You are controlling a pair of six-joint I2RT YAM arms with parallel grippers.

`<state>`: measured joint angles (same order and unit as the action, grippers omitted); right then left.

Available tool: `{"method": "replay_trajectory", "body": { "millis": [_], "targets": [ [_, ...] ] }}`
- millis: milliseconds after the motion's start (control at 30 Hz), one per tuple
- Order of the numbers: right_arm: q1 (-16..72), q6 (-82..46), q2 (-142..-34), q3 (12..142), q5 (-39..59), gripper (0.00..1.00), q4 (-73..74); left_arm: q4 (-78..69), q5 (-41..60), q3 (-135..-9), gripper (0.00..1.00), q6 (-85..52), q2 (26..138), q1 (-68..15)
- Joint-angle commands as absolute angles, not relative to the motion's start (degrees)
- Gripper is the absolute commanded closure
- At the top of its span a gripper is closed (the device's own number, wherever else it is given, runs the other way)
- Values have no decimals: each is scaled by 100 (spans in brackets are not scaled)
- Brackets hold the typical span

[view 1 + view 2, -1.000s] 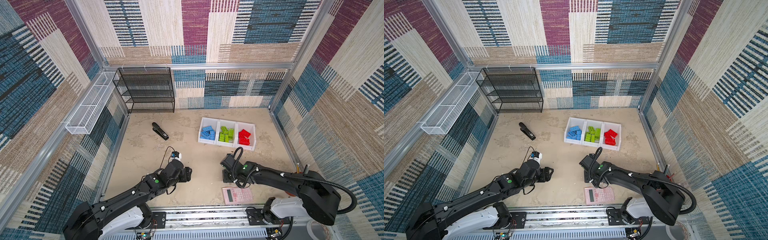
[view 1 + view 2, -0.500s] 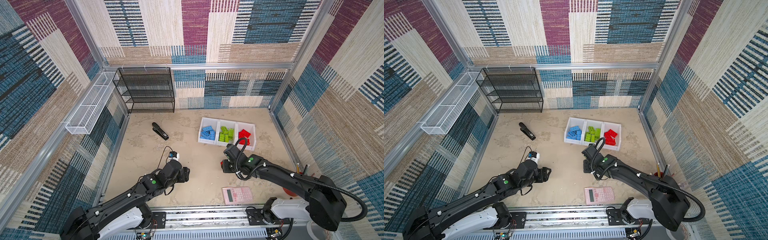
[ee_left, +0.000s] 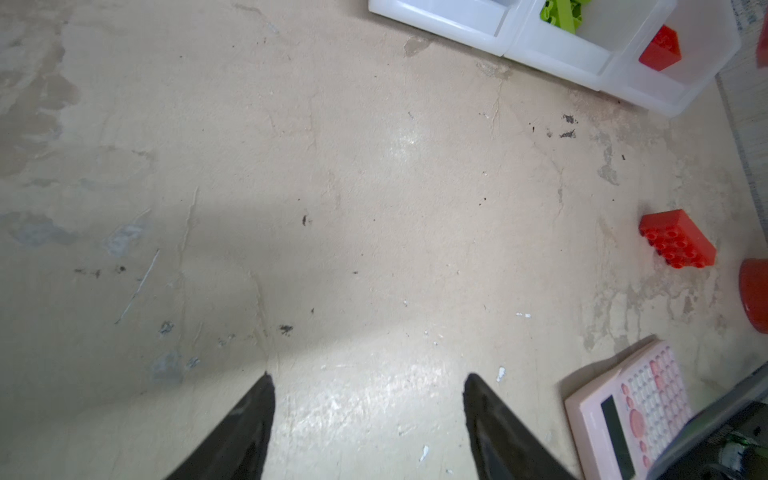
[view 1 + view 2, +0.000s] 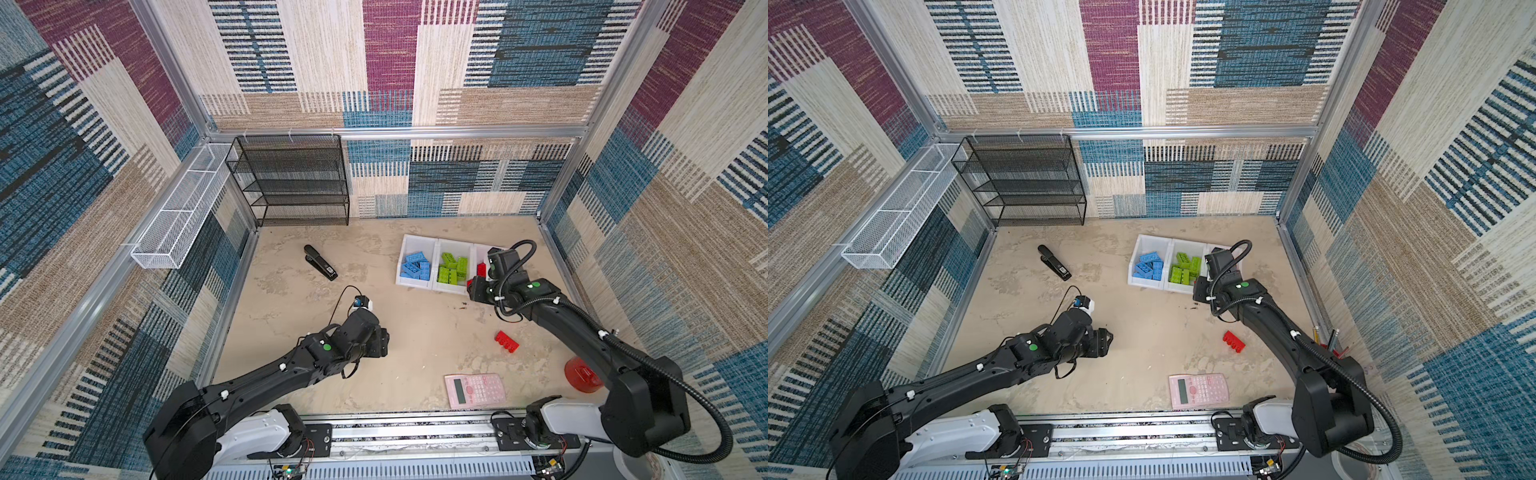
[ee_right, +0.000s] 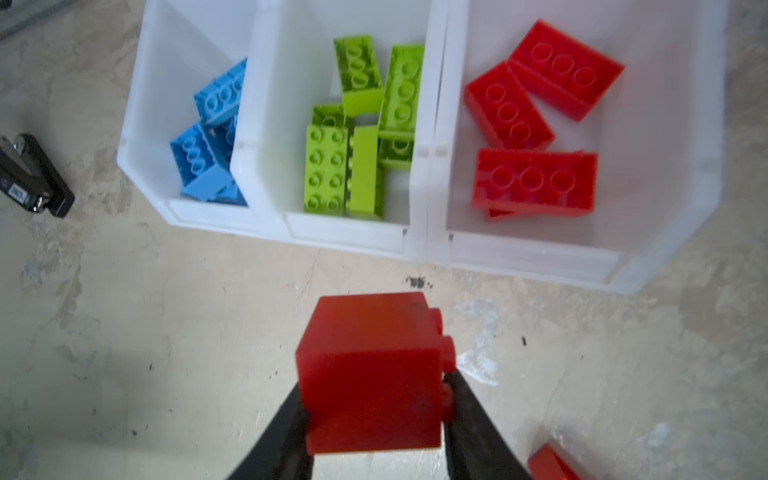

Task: Sort the legos into containers by color
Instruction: 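Carry the small red brick to the red compartment and open the right gripper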

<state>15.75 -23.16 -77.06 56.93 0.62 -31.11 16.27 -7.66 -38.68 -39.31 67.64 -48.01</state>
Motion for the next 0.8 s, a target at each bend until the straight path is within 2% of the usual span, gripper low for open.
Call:
{"method": "replay_trajectory", "body": {
  "millis": [0, 167, 433, 767],
  "targets": [
    [1178, -2129, -7979, 5873, 414, 59, -2588, 1534, -474, -4157, 27, -3682, 7118, -4798],
    [572, -2128, -8563, 6150, 740, 59, -2161, 1514, -226, -4401, 28, -3783, 7627, -4795],
    [230, -2066, -9268, 6580, 919, 58, -1958, 1478, -147, -4516, 29, -3844, 7970, -4791],
    [176, -1996, -9418, 6622, 982, 33, -1880, 1626, -188, -4622, 29, -3830, 7970, -4795]
  ]
}}
